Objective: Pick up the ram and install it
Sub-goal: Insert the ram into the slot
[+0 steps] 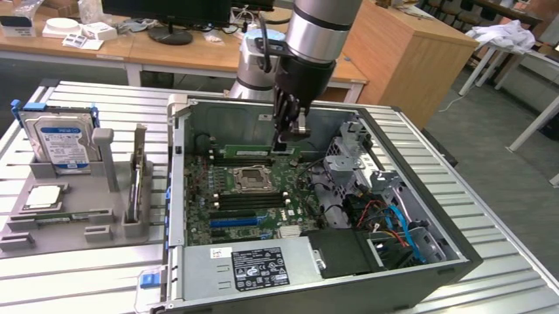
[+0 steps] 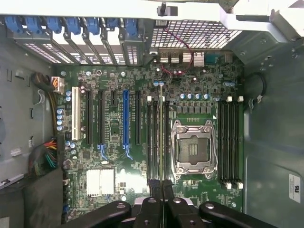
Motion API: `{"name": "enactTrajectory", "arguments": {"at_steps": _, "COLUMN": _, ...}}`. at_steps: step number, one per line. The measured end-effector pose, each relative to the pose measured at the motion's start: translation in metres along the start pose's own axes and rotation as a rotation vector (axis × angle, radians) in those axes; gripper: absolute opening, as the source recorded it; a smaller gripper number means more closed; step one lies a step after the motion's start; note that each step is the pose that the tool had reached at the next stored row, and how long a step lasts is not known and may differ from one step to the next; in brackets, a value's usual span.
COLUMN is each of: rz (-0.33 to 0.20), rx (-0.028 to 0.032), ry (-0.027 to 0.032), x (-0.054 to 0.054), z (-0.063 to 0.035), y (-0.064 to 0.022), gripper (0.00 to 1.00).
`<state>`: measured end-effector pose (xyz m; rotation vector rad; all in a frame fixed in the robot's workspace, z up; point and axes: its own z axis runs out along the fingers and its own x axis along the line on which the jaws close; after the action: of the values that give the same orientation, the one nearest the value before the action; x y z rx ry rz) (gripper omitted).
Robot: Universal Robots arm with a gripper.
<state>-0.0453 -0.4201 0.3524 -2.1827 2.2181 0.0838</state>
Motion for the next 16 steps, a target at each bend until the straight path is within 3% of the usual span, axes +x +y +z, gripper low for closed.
{"name": "enactTrajectory", "arguments": {"at_steps": 16, "rz": 0.000, "rx": 0.0000, "ry": -0.0003, "x": 0.002, "z": 0.0290, "y": -0.0006, "gripper": 0.12}}
